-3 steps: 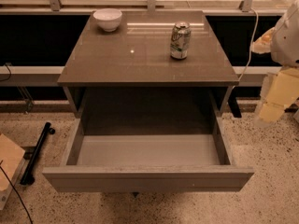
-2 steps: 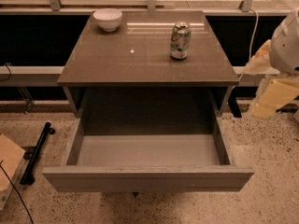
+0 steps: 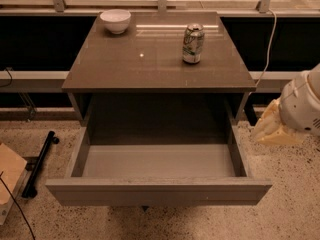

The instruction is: Close top drawer

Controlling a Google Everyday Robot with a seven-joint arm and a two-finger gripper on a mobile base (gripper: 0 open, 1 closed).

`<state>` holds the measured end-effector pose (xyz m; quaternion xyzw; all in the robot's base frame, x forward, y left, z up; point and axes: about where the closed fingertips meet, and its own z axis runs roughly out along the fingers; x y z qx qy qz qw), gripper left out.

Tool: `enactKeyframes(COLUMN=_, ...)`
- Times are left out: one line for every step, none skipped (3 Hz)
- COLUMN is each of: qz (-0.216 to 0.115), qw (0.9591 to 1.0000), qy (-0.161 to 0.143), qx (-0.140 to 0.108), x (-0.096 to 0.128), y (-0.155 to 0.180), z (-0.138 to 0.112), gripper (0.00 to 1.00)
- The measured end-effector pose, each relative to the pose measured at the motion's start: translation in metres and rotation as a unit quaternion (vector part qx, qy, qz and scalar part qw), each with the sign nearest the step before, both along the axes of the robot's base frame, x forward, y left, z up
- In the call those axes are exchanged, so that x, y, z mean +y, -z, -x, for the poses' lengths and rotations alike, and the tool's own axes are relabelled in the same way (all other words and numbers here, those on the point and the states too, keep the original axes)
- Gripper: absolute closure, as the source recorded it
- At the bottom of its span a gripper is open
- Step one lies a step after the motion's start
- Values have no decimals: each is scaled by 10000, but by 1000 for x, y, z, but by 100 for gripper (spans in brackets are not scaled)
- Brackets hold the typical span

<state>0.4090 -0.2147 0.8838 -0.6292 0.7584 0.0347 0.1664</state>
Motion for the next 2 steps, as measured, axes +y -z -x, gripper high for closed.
enactKeyframes(qz=32, qw=10000, qy=-10, qx=-59, x=0, y=-1, z=-1, gripper=100)
enactKeyframes(qz=18, qw=10000, qy=6, qx=-49, x=1, y=3, z=1, gripper=100)
